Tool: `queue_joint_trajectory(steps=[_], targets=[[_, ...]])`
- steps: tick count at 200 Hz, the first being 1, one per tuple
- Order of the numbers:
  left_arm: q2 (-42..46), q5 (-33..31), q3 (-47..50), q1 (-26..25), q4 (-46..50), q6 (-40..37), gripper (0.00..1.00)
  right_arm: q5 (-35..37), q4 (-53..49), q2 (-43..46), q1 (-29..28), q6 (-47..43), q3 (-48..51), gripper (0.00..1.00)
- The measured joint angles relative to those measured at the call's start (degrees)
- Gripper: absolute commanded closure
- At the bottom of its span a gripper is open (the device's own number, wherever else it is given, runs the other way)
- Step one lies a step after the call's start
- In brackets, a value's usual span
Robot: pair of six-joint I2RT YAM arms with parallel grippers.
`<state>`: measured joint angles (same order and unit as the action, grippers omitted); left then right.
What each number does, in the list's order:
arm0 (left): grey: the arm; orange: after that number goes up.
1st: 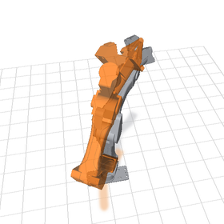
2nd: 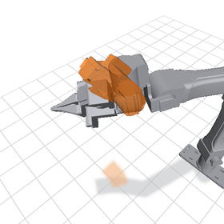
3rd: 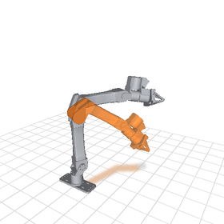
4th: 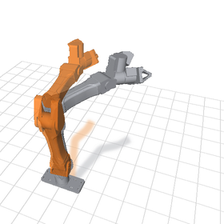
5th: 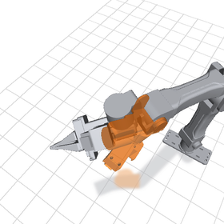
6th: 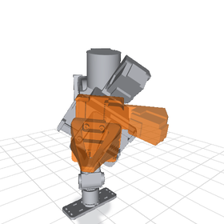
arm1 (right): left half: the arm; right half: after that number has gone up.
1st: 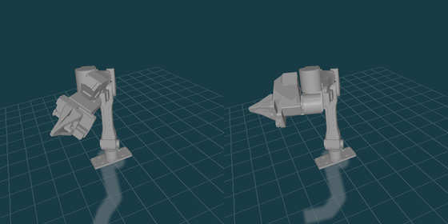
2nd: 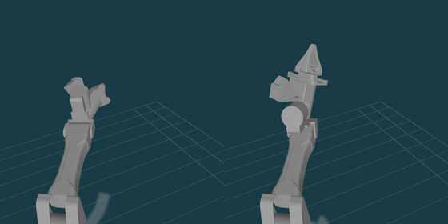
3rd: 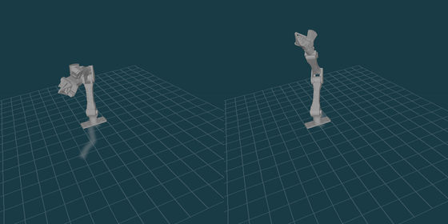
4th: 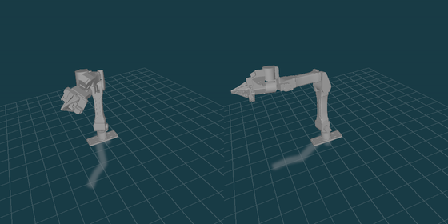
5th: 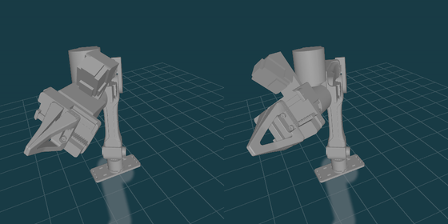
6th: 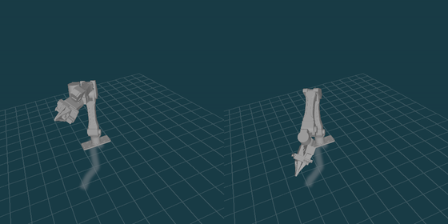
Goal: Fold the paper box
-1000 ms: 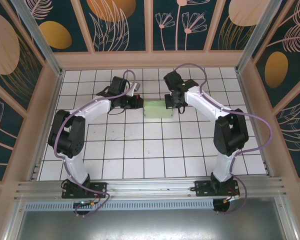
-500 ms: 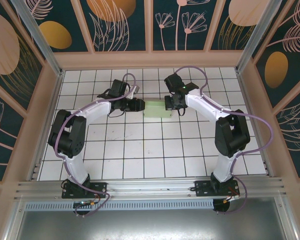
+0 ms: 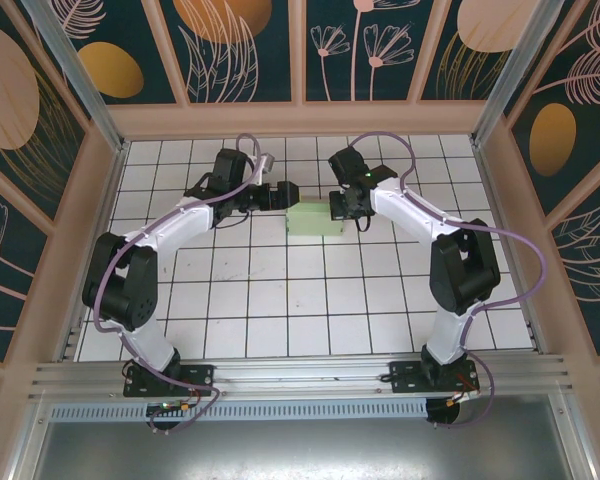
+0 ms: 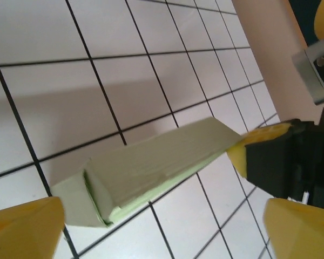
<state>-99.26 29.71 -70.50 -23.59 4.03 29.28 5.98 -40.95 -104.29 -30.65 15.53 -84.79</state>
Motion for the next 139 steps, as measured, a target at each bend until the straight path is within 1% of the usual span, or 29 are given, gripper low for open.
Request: queue_joint_trajectory(steps=[13,20,40,85,120,128,139], targets=[[-0.1,-1.9,0.0,0.0,-0.4,2.0,0.28,0.0,0.0,0.0,0.0,0.0,0.0,1.0],[-0.3,-2.7,-0.3,0.0,-0.4,2.9,0.33,0.0,0.0,0.0,0.0,0.0,0.0,1.0],[-1.9,-3.6,-0.8,0.0,-0.8,4.7,0.4,0.0,0.0,0.0,0.0,0.0,0.0,1.0],[-4.3,-3.7,0.2,0.0,-0.9,5.8,0.46,0.0,0.0,0.0,0.0,0.1,0.0,1.0],[-5.4,-3.4,1.6,0.0,-1.6,6.4,0.53,0.0,0.0,0.0,0.0,0.3,0.0,1.0],[-5.6,-3.2,1.7,0.0,-1.9,6.5,0.53,0.0,0.0,0.0,0.0,0.4,0.0,0.96],[-5.7,-3.2,1.9,0.0,-2.4,6.6,0.53,0.0,0.0,0.0,0.0,0.5,0.0,0.89]])
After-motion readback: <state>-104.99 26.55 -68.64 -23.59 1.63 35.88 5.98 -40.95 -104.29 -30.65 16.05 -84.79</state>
